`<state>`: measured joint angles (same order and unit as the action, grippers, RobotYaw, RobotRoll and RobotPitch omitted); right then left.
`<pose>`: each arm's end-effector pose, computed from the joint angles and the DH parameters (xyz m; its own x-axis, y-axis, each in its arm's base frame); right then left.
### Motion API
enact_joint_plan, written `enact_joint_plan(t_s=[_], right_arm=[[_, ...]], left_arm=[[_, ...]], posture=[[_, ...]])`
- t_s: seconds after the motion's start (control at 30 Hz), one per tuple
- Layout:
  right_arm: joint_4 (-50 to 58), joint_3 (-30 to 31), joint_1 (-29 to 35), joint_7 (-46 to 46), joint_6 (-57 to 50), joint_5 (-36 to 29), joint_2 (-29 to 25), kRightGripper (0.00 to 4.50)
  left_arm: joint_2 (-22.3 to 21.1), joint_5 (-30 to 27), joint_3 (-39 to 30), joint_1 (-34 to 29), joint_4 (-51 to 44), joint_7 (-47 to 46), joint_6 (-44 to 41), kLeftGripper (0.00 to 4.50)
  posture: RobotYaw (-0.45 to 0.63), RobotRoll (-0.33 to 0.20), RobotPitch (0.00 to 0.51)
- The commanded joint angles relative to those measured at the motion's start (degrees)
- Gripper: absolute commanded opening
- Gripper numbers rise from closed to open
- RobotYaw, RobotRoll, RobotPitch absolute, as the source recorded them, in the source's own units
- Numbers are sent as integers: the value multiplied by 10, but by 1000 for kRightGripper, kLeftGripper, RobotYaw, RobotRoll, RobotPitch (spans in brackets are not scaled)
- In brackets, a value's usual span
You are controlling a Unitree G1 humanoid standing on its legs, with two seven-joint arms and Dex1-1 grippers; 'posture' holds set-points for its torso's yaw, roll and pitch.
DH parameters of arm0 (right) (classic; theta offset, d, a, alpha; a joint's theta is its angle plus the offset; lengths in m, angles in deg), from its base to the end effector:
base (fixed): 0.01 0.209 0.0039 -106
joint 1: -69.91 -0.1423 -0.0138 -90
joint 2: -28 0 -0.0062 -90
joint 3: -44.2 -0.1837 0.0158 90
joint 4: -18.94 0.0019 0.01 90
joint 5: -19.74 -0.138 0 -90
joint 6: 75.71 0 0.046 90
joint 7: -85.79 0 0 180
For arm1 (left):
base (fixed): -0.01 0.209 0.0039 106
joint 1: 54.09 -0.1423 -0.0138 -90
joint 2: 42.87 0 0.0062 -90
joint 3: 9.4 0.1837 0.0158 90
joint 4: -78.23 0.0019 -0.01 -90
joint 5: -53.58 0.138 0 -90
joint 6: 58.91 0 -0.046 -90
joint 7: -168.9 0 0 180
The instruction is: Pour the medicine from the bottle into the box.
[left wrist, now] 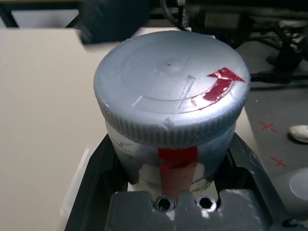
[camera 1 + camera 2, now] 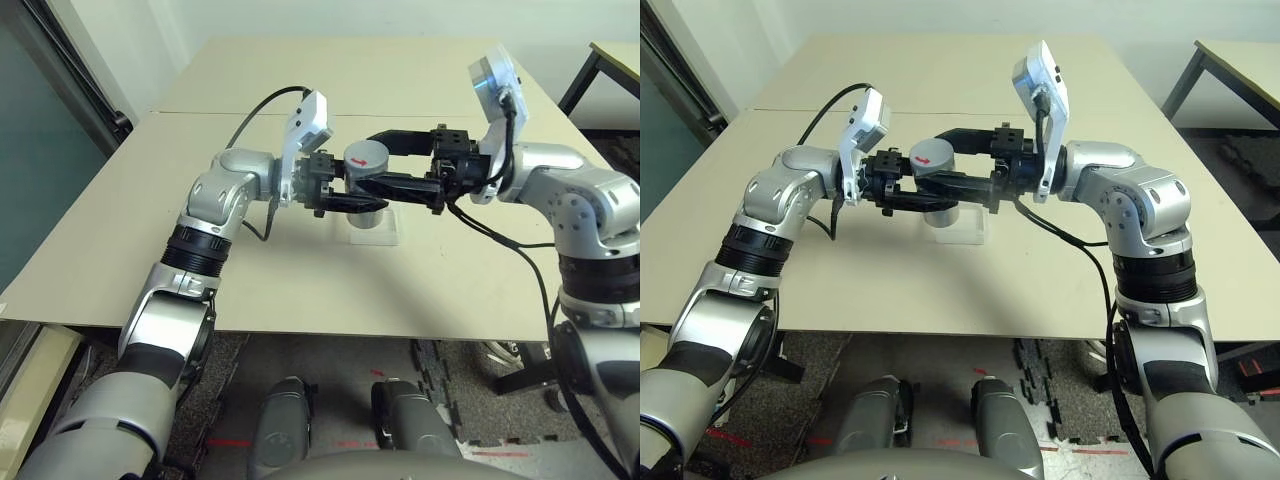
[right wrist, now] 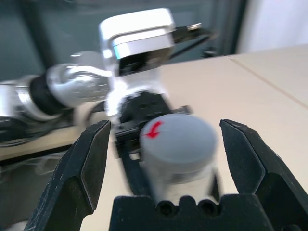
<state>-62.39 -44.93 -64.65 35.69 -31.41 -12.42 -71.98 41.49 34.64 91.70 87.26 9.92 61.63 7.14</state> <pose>0.2852 -0.1620 0.2392 0.3529 0.9356 -0.0092 -0.9324 0.3509 -0.0868 0.3370 0.1468 0.1989 0.0976 -0.9789 -0.1795 0.9936 0.0855 0.0740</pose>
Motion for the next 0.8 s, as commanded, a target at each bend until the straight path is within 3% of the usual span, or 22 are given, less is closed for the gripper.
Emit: enact_joint_plan(t_s=[0.03,0.4,0.8], right_arm=[[-22,34,-16,17,34,42,5,4500],[-73,81,-47,47,60,111,33,4500],[-76,51,-44,49,43,103,20,4500]], left_arm=[[4,14,6,7,13,2,19,2506],[7,21,7,-5,4,-2,18,2506],[5,17,3,-13,-6,-8,9,2506]], posture=[[9,0,67],[32,0,70],[29,0,84]])
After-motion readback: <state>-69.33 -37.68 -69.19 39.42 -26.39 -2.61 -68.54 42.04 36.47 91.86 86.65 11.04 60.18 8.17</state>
